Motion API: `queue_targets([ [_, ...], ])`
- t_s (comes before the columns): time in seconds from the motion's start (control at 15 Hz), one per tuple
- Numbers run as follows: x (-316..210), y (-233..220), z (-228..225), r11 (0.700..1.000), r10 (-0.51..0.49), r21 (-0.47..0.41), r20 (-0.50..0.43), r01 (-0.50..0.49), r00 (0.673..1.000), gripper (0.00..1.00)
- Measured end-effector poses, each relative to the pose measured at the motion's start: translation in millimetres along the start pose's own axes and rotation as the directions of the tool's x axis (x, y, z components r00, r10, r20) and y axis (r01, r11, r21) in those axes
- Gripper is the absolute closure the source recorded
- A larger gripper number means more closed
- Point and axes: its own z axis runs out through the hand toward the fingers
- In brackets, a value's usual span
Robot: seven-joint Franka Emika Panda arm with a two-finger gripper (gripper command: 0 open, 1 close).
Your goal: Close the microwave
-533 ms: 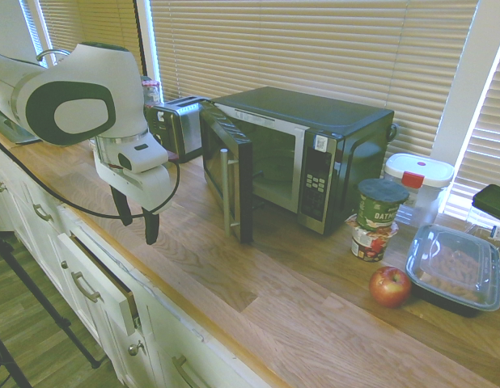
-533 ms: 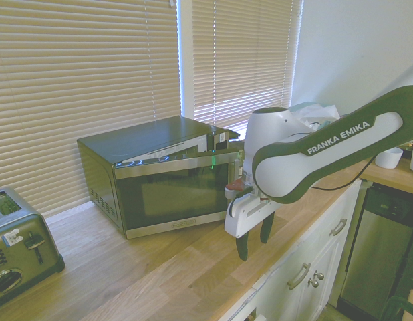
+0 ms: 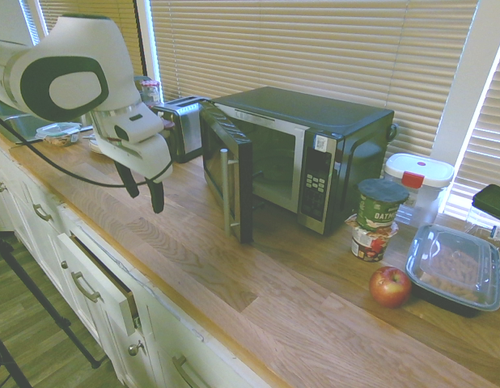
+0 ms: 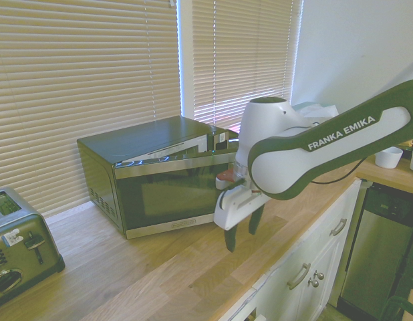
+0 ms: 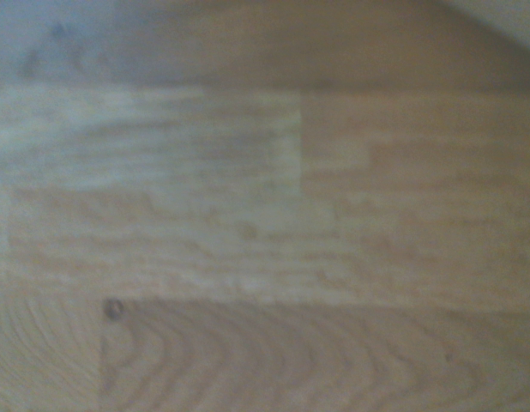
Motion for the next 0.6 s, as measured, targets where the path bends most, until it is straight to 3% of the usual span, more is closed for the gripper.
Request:
queue_targets([
  [0.2, 16.0, -23.4, -18.3, 0.999, 0.042, 0.035, -0.054, -0.040, 0.998, 0.00],
  [0.6, 91.0, -48.5, -11.3, 0.987, 0.157, 0.067, -0.133, -0.149, 0.979, 0.00],
])
